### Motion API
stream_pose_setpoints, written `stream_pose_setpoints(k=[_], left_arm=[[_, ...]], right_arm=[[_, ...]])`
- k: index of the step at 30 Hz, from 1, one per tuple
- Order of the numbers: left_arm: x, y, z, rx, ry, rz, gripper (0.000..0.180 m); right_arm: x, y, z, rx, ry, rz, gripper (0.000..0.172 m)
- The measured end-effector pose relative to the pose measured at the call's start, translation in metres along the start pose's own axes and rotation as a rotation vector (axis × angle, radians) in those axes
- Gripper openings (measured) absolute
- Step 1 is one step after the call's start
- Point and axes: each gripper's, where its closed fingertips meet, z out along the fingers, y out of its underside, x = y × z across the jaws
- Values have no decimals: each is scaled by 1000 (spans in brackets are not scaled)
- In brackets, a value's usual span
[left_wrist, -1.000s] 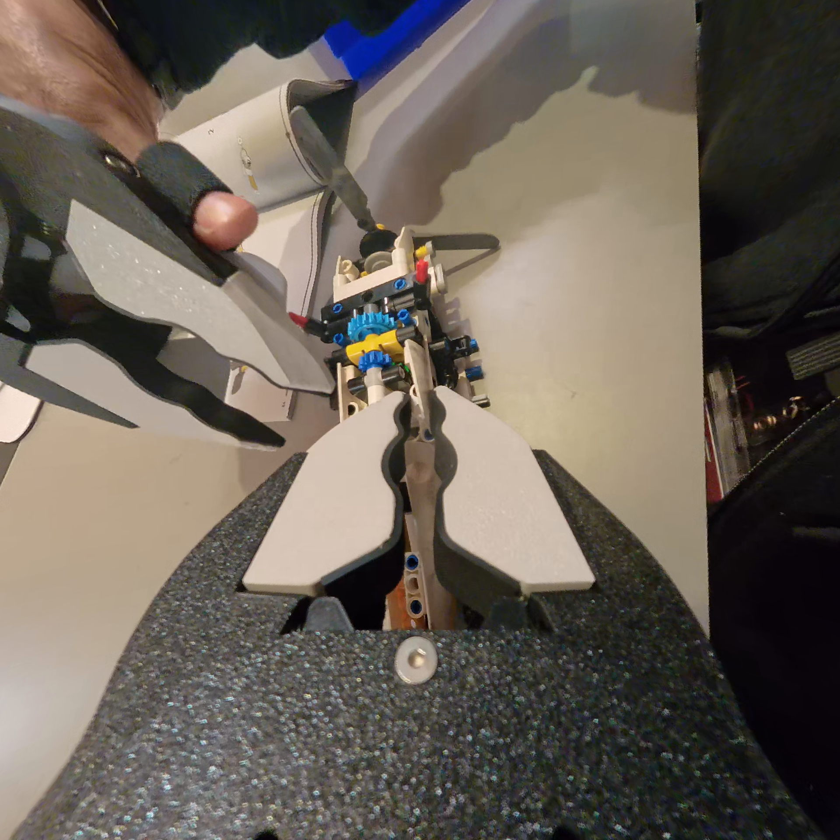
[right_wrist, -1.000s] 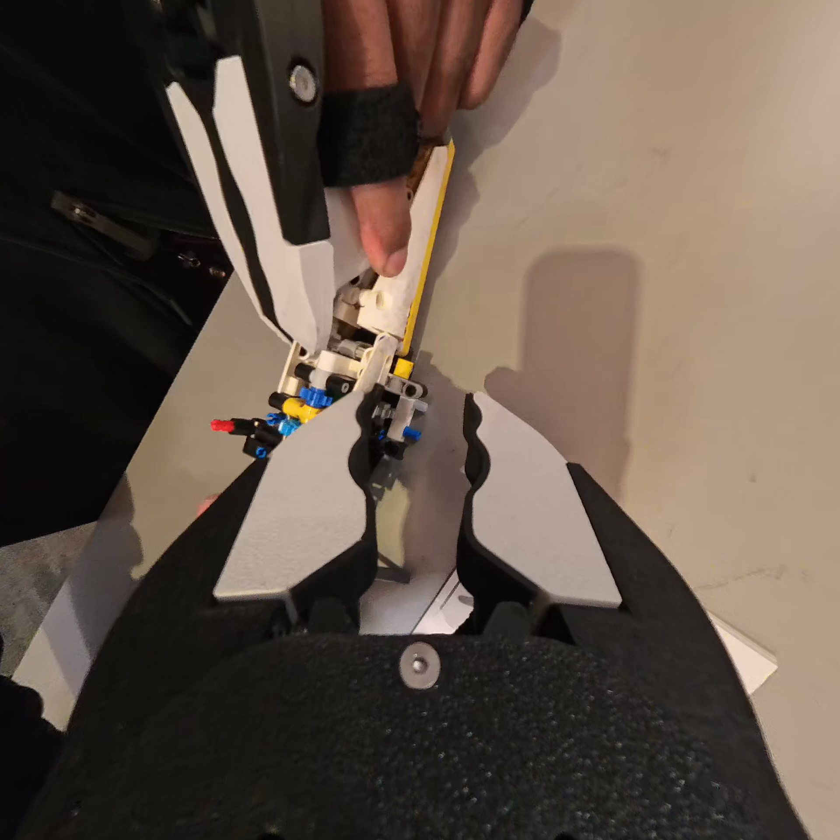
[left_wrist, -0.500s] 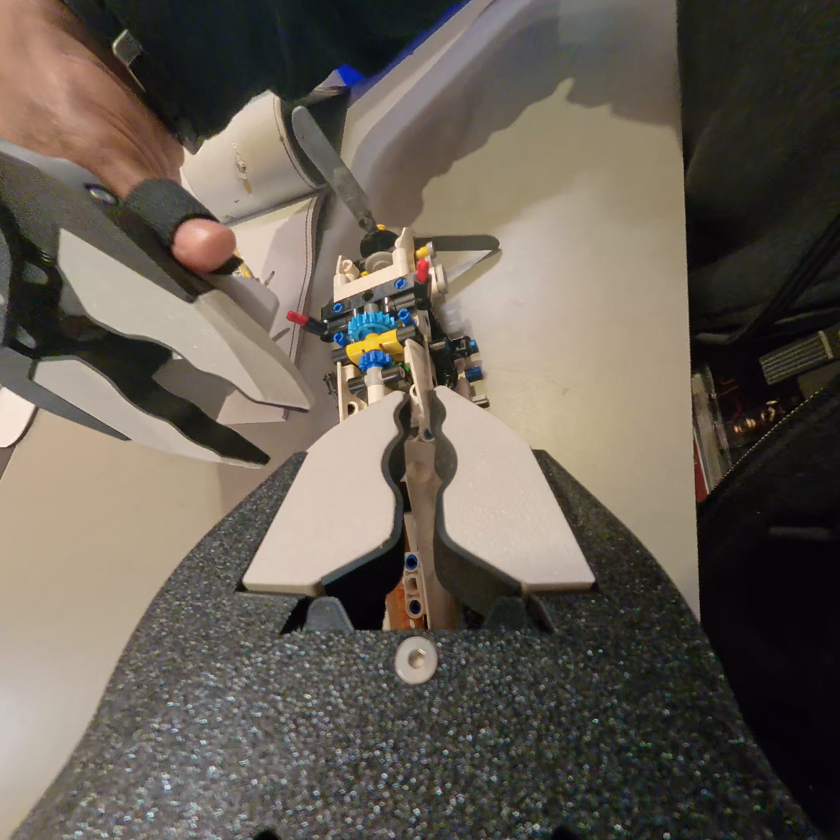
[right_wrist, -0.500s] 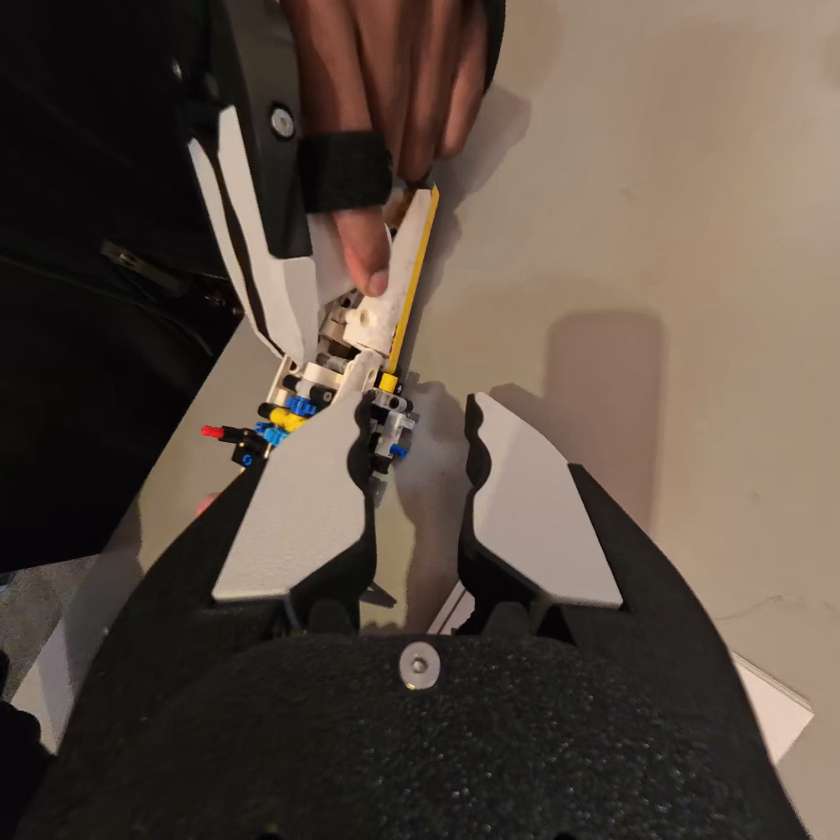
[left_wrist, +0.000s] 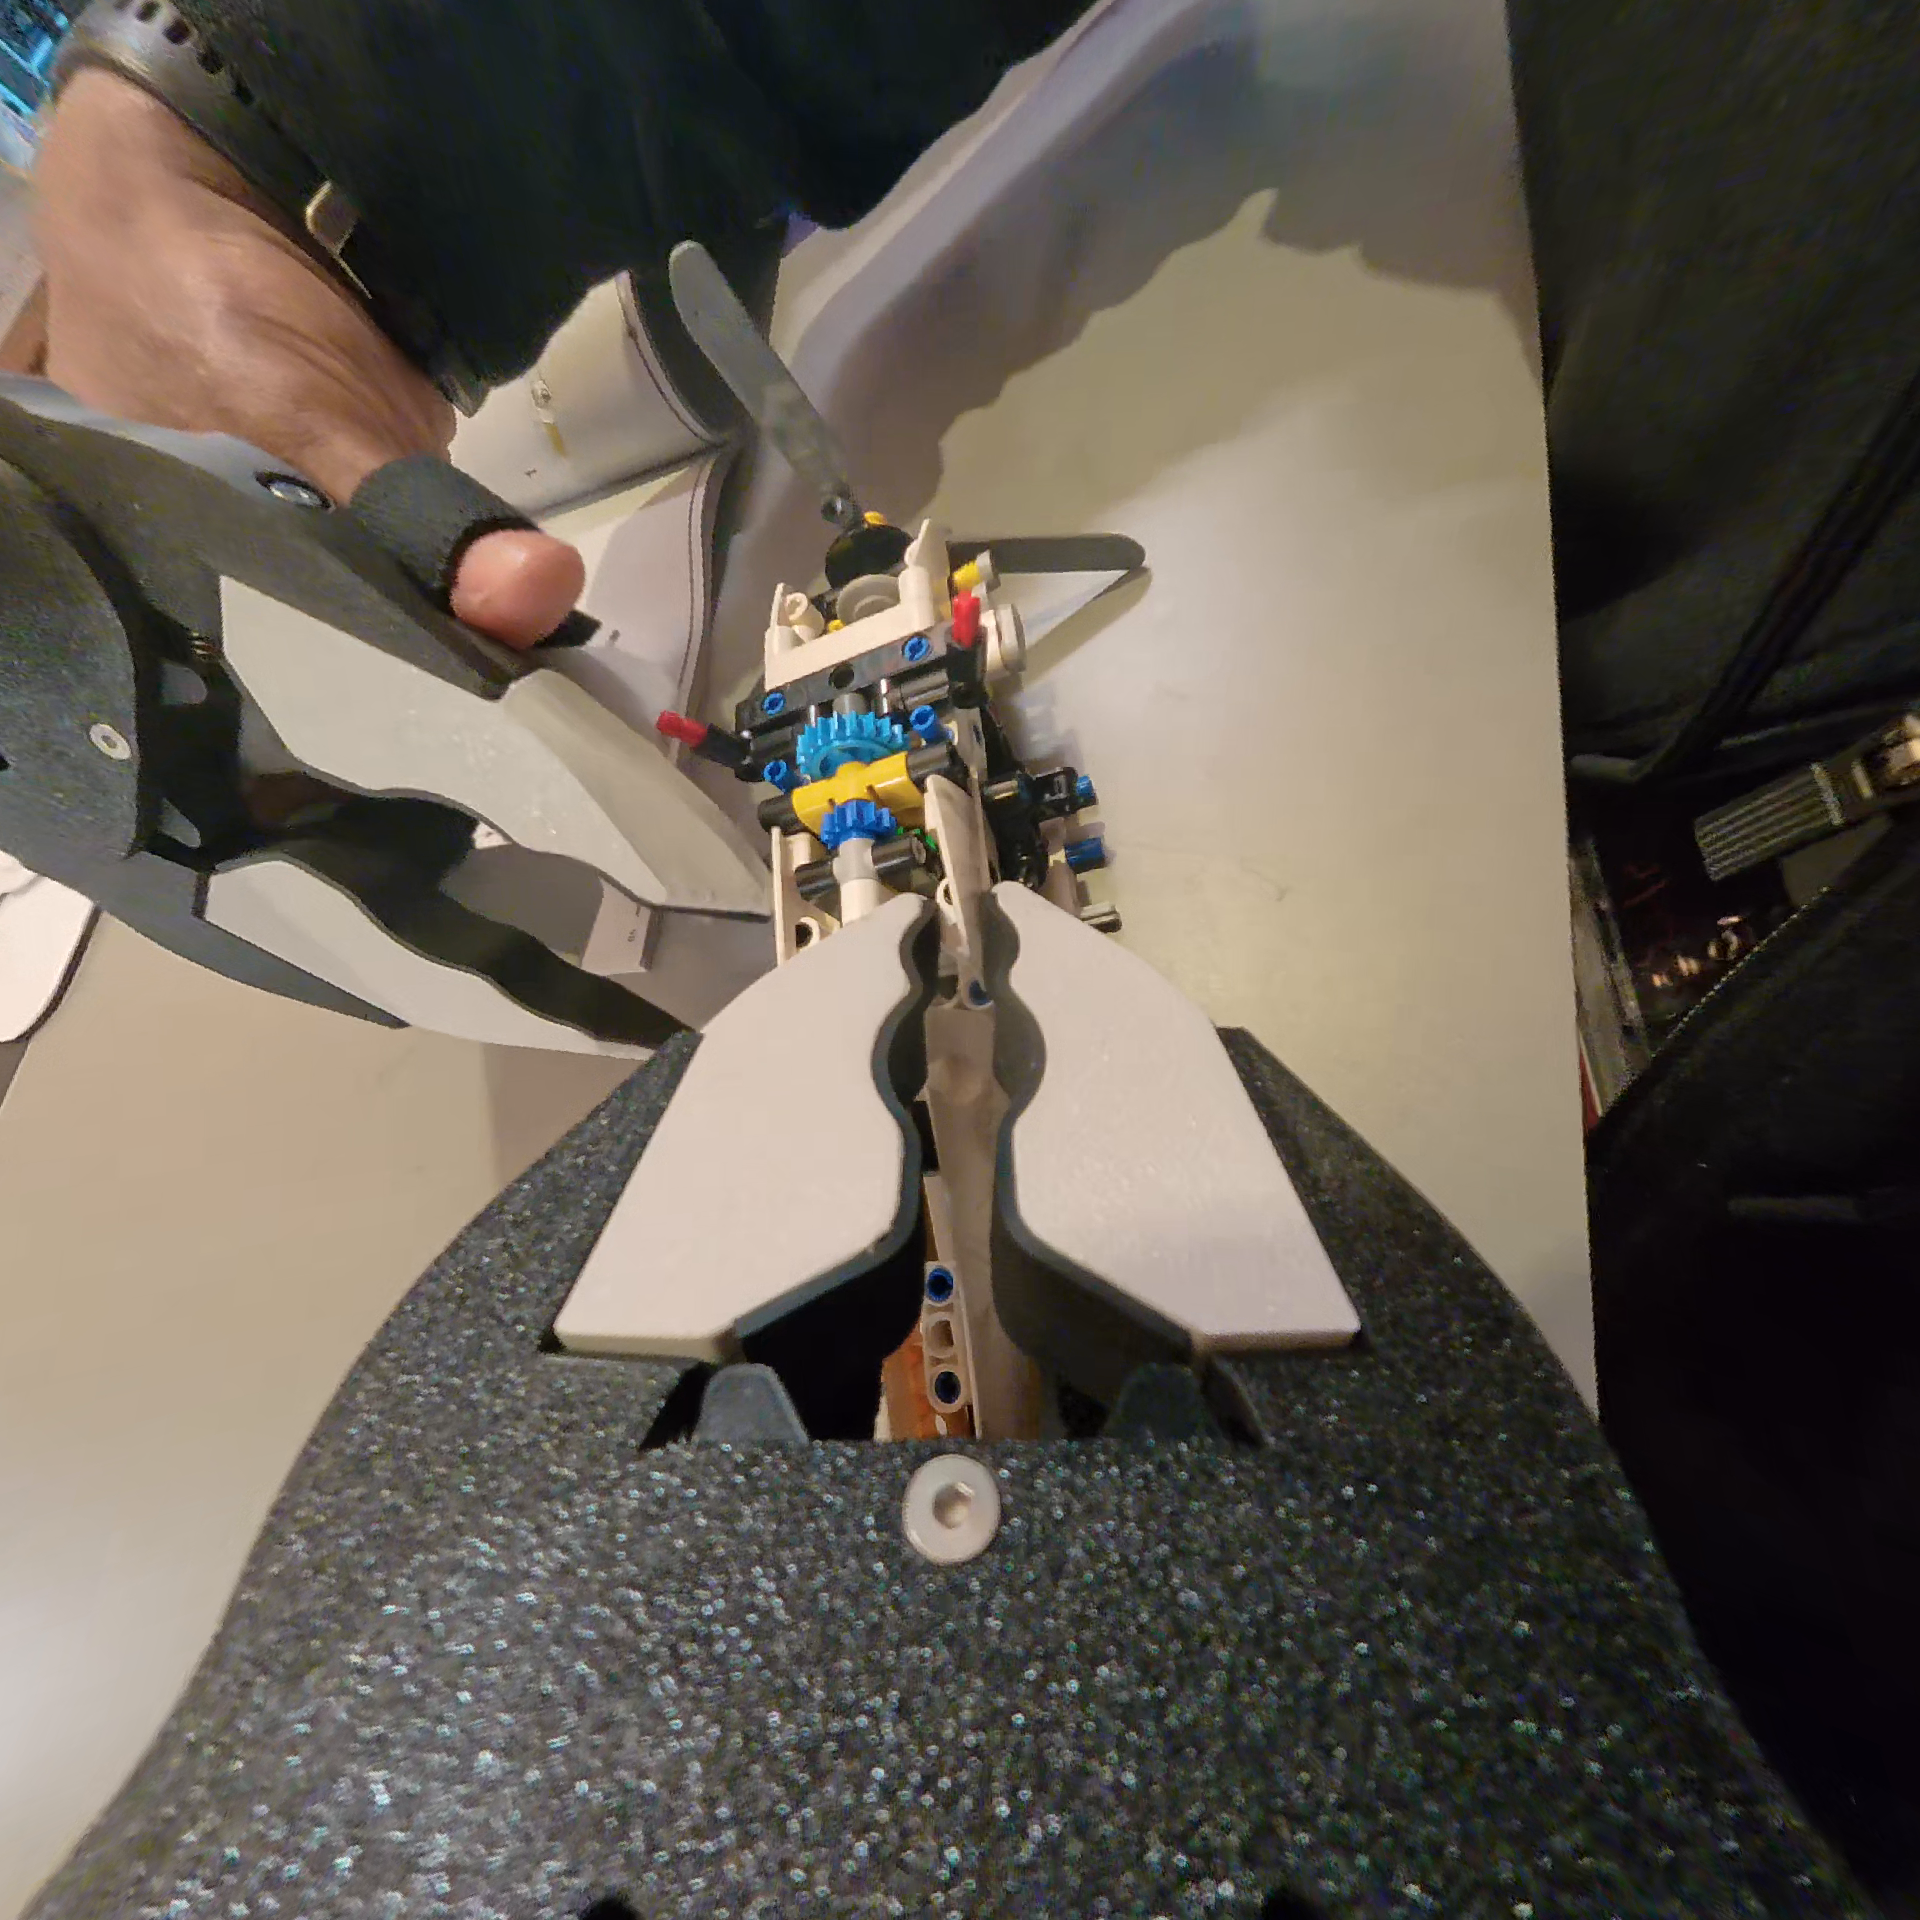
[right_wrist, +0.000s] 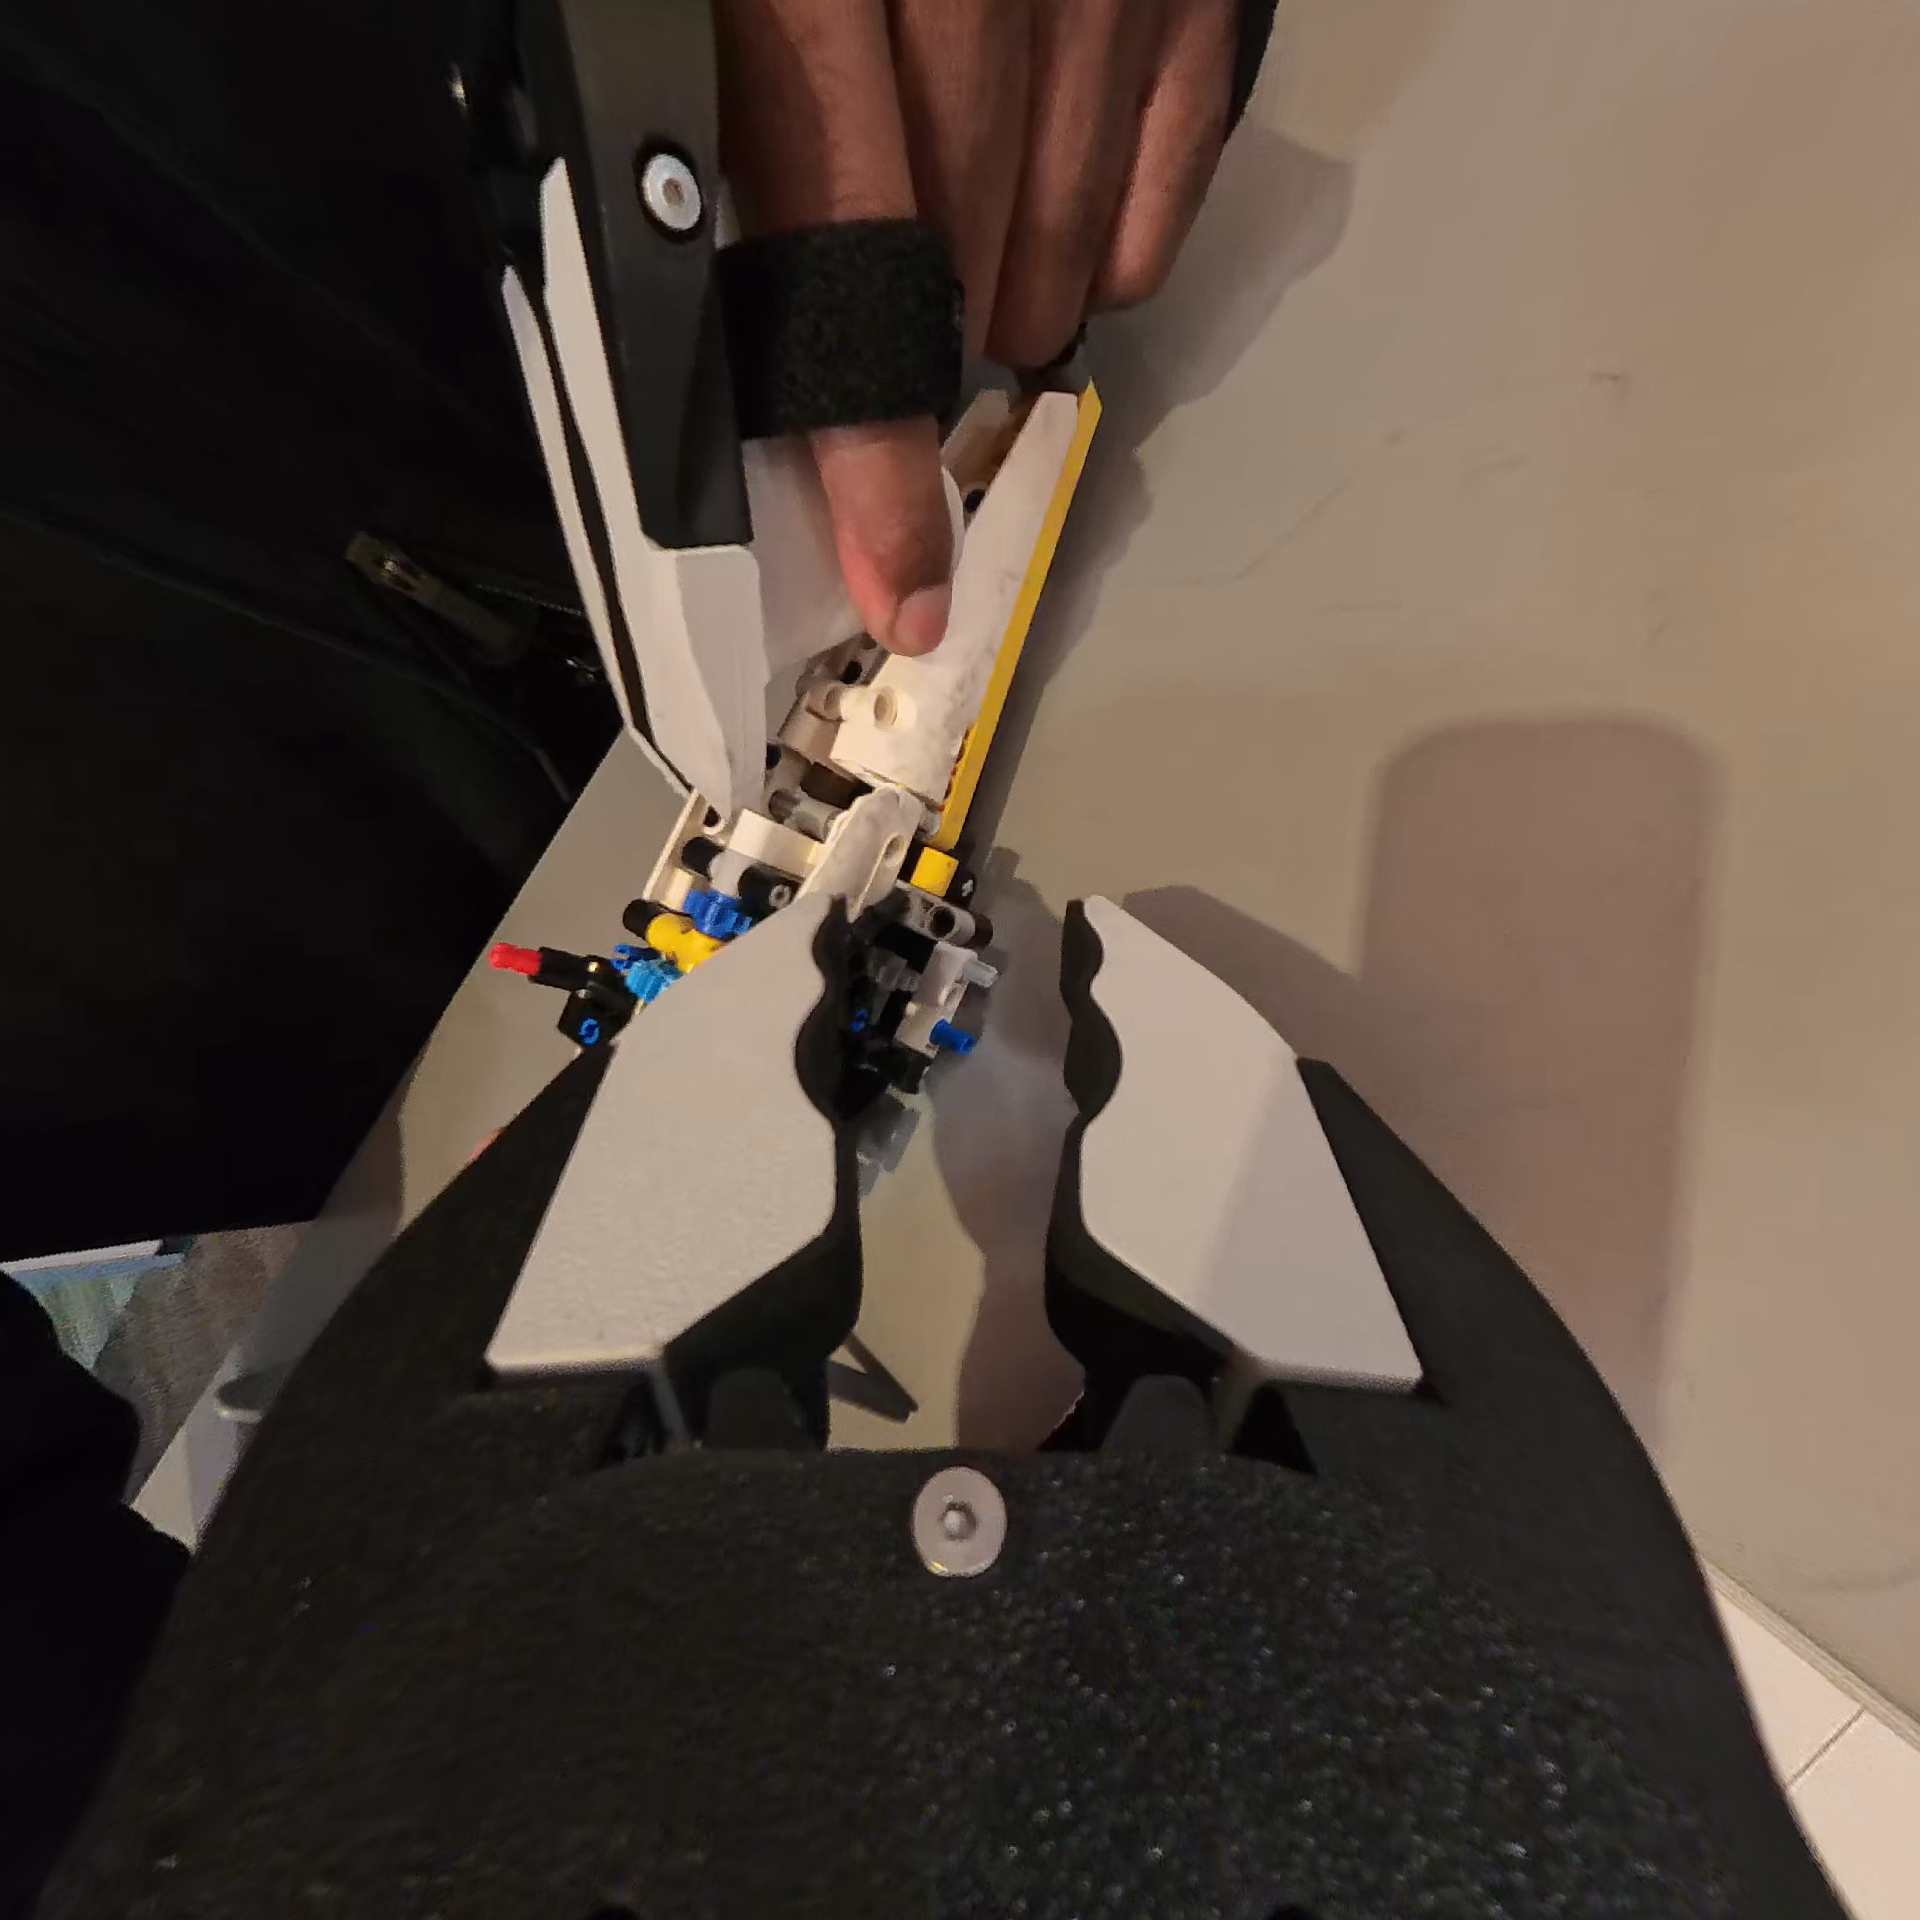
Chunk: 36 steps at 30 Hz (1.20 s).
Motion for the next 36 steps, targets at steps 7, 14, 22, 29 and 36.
stream_pose_setpoints(k=[7, 14, 22, 29, 36], left_arm=[[-1, 0, 0, 4, 4, -6, 9], [-2, 0, 2, 7, 9, -14, 9], [-5, 4, -2, 0, 15, -38, 9], [-4, 2, -1, -1, 2, -13, 9], [-3, 1, -1, 2, -6, 2, 9]], right_arm=[[4, 1, 2, 13, -4, 31, 38], [3, 3, 1, -6, 14, 29, 34], [6, 40, -4, -174, 114, 74, 28], [8, 23, -4, -67, 96, 74, 31], [6, 9, 2, -23, 7, 40, 29]])
